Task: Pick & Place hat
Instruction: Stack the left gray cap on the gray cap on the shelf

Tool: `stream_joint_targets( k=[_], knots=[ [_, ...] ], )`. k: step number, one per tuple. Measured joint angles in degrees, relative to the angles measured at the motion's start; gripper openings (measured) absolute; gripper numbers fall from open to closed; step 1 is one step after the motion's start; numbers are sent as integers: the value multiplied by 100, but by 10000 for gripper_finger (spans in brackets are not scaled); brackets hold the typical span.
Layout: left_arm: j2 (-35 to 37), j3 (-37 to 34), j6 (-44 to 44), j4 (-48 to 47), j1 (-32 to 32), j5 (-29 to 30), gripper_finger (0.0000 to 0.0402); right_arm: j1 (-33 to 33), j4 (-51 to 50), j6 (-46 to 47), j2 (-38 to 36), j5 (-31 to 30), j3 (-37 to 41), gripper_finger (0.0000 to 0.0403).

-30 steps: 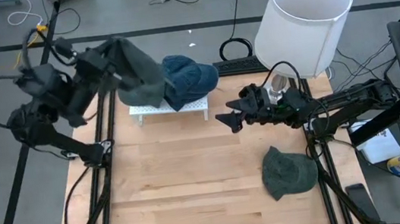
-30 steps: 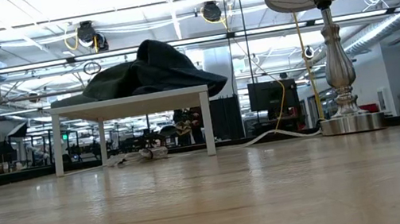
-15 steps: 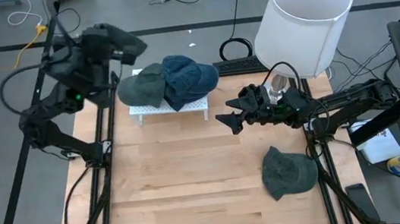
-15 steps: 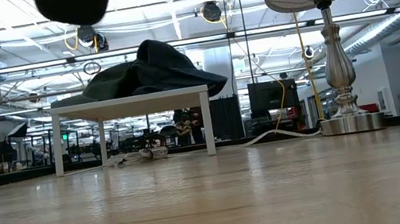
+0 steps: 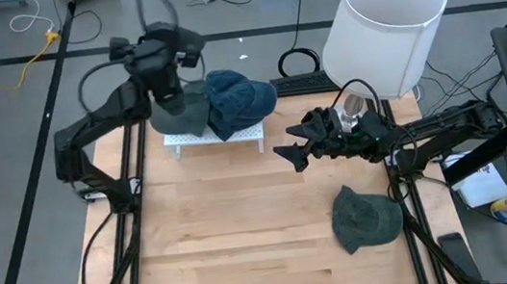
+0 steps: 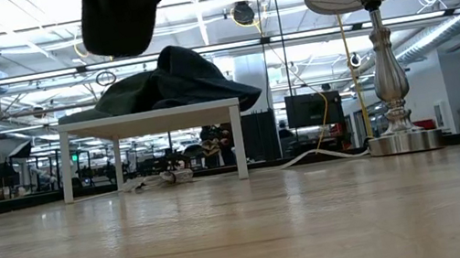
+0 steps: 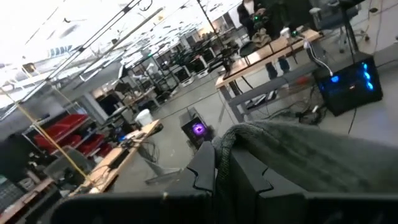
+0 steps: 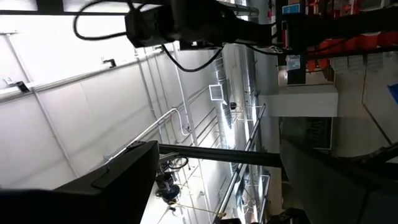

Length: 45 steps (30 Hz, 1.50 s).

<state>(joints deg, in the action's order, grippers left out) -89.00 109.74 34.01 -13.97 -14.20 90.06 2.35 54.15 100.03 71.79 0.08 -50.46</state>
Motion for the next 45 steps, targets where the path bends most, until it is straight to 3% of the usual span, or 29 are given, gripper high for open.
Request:
stream_joint_targets(
  k=[5, 9, 14, 24, 29, 36, 45],
  knots=[
    [-89, 8, -914, -504, -175, 2, 17, 0, 46, 5, 0, 0, 0, 332],
    [-44, 3, -2732, -2527, -191, -94, 17, 2, 46, 0, 0, 17, 0, 332],
    [141, 6, -5389, -4989, -224, -706, 17, 1, 44, -4, 0, 19, 0, 332],
    [114, -1, -6841, -6342, -478, -840, 17, 2, 0, -134, 1, 24, 0, 332],
    [123, -2, -8501, -7630, -625, -1278, 17, 2, -32, -149, 2, 24, 0, 332],
    [117, -168, -9148, -7606, -965, -2168, 17, 2, -225, -170, 4, 50, 0, 332],
    [-36, -217, -9931, -7603, -1225, -2892, 17, 2, -321, -152, 4, 646, 0, 332]
  ],
)
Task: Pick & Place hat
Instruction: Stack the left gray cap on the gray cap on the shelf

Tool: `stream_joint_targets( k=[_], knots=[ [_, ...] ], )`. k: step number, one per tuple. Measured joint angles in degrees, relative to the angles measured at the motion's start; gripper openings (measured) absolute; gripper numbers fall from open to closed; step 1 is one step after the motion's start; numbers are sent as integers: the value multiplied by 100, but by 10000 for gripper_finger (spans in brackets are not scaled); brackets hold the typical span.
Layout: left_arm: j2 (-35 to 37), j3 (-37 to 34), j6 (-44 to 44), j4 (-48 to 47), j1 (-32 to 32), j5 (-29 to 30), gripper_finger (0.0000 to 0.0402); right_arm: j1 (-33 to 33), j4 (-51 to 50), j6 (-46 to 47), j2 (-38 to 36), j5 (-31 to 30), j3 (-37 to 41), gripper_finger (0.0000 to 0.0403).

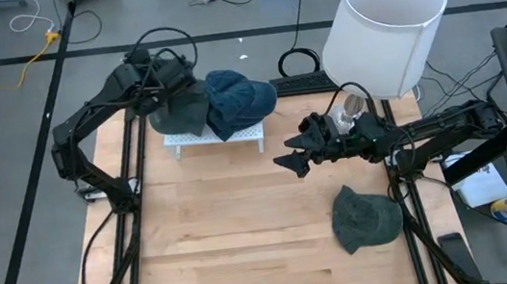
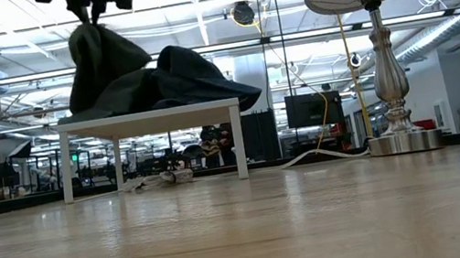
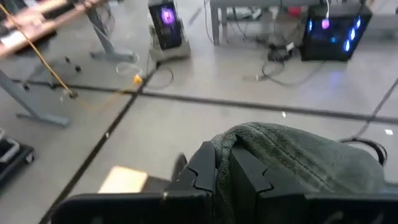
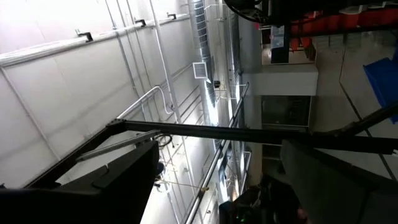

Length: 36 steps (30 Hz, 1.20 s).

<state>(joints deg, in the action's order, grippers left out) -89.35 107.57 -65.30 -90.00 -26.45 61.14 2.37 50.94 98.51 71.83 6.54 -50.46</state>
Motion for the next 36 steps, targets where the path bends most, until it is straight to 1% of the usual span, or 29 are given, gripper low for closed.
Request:
stream_joint_targets(
  k=[7, 16, 23, 30, 31, 33, 36],
  knots=[
    [-439, -2, -476, 0, -27, -880, 17, 0, 8, 23, 0, 175, 0, 332],
    [-966, -2, -1063, 13, 191, -1558, 17, 0, 22, 83, 0, 648, 0, 332],
    [-1248, -1, -1548, 63, 339, -1733, 17, 0, 24, 130, 0, 726, 0, 332],
    [-1529, -2, -1578, 345, 406, -1982, 17, 0, 22, 132, 0, 724, 0, 332],
    [-1540, -2, -1543, 381, 408, -2009, 20, 0, 26, 132, 0, 724, 0, 332],
    [-1540, -2, -1466, 396, 408, -2101, 40, 0, 117, 132, 0, 727, 0, 331],
    [-1532, -2, -1367, 427, 398, -2154, 85, 0, 227, 129, -9, 725, 0, 332]
  ],
)
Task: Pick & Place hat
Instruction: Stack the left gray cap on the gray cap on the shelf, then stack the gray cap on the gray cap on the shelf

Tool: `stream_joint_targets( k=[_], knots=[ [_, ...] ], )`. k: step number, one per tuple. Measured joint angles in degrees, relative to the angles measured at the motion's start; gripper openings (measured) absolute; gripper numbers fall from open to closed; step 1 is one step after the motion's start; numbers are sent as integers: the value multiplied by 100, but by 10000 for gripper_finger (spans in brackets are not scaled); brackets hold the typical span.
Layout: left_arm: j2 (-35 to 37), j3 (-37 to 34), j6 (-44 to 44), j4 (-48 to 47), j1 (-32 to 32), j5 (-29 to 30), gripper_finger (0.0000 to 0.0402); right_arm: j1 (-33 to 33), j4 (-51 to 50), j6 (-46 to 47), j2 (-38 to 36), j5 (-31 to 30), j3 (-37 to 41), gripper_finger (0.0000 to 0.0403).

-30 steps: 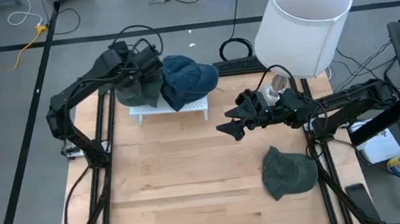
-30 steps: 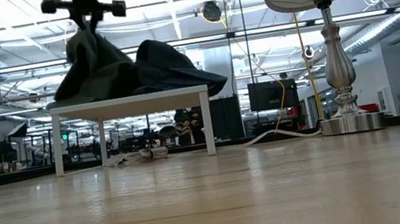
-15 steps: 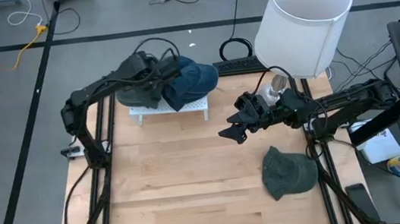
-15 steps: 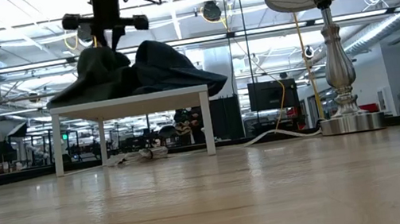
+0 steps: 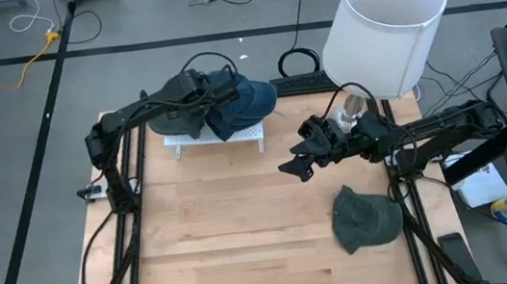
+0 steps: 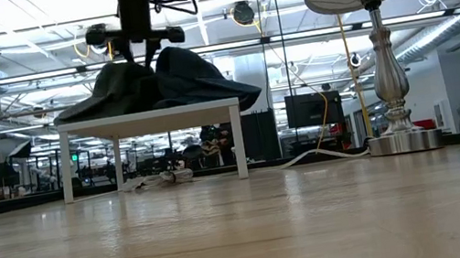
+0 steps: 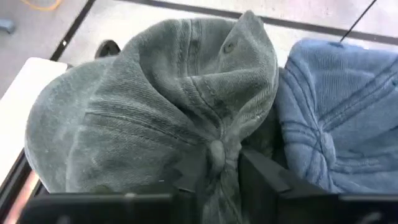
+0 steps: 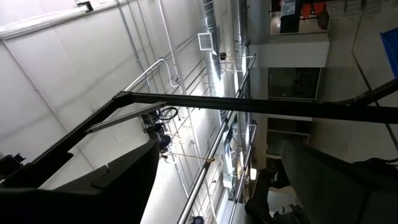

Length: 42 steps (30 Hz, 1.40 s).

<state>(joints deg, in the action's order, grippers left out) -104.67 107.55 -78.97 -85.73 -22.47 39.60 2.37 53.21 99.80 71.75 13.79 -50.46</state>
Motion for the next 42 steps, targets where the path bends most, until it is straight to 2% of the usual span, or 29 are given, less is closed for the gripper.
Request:
stream_joint_targets(
  k=[8, 15, 21, 27, 30, 32, 36, 39, 42],
  knots=[
    [196, 33, 91, 70, 23, -326, 202, 0, 13, -6, 0, 1, 0, 332],
    [723, 35, 247, 490, 130, -836, 256, 0, 13, -6, 2, 4, 0, 332],
    [1169, 39, 742, 682, 307, -1726, 264, 0, 54, -1, 2, 4, 0, 331],
    [1367, 39, 1890, 780, 561, -3401, 253, 0, 51, -359, 2, 12, 0, 331],
    [1386, 39, 2642, 860, 796, -4324, 254, 0, -36, -851, 2, 152, 0, 331],
    [1376, 39, 3160, 891, 995, -4723, 258, 14, -216, -1311, 2, 158, 0, 332],
    [1378, 39, 4018, 909, 1537, -5058, 261, 161, -845, -2494, 7, 151, 0, 332],
    [1376, 39, 4347, 908, 1984, -5081, 258, 347, -1765, -3322, 5, 78, 0, 332],
    [1376, 39, 4502, 914, 2365, -5075, 253, 604, -2730, -3827, 9, -356, 0, 332]
  ],
)
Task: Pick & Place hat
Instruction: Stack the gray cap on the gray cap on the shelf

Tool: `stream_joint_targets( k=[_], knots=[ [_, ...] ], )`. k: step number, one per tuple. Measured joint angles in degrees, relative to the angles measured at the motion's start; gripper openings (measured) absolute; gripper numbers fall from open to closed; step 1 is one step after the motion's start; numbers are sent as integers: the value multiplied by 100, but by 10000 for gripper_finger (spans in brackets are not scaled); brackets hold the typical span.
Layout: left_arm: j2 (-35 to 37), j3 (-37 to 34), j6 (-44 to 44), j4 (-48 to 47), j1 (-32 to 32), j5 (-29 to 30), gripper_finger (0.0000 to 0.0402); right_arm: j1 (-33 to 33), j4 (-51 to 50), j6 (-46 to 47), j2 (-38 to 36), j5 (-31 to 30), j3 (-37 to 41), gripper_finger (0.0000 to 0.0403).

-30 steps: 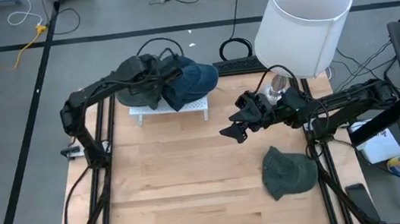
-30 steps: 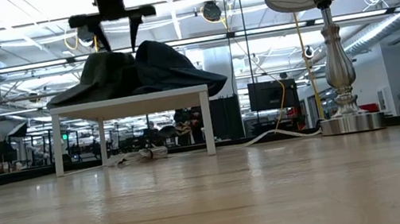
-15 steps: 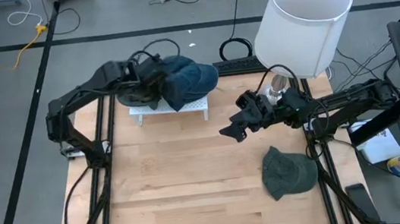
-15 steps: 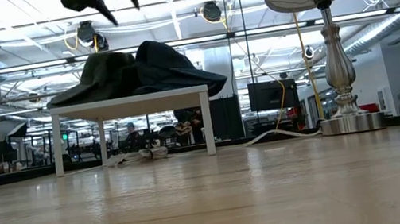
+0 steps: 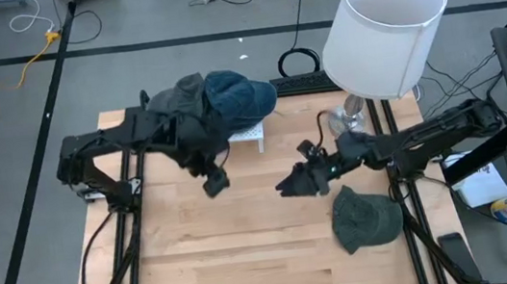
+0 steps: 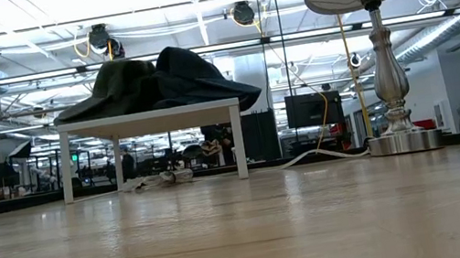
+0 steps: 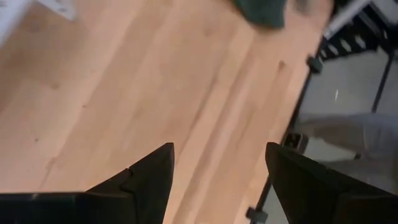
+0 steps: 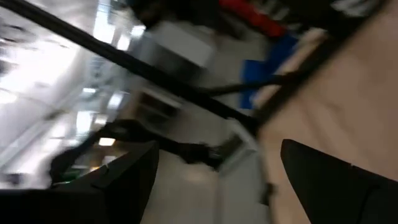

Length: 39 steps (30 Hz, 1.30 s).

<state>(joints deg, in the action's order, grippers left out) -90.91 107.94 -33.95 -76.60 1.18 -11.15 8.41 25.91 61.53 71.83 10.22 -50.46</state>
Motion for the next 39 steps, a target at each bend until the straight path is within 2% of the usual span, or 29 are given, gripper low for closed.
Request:
stream_joint_targets(
  k=[6, 13, 18, 28, 34, 39],
  knots=[
    [0, -2, 14, 0, 658, 1, 254, 541, -1493, -278, 0, -1099, 0, 332],
    [0, -2, -68, 0, 1189, 1, 261, 1183, -2699, 499, -2, -1937, 0, 332],
    [0, -2, -68, 0, 1458, 3, 264, 1643, -3867, 1066, -2, -1948, -155, 332],
    [0, -4, -102, 7, 1769, -84, 252, 2274, -7264, 1133, 0, -1944, -1495, 331],
    [0, -4, -221, 11, 1924, -93, 255, 2457, -8626, 1548, 27, -1899, -1856, 332],
    [0, -4, -304, 17, 1976, -90, 259, 2764, -9448, 2487, 125, -1609, -1926, 331]
  ],
)
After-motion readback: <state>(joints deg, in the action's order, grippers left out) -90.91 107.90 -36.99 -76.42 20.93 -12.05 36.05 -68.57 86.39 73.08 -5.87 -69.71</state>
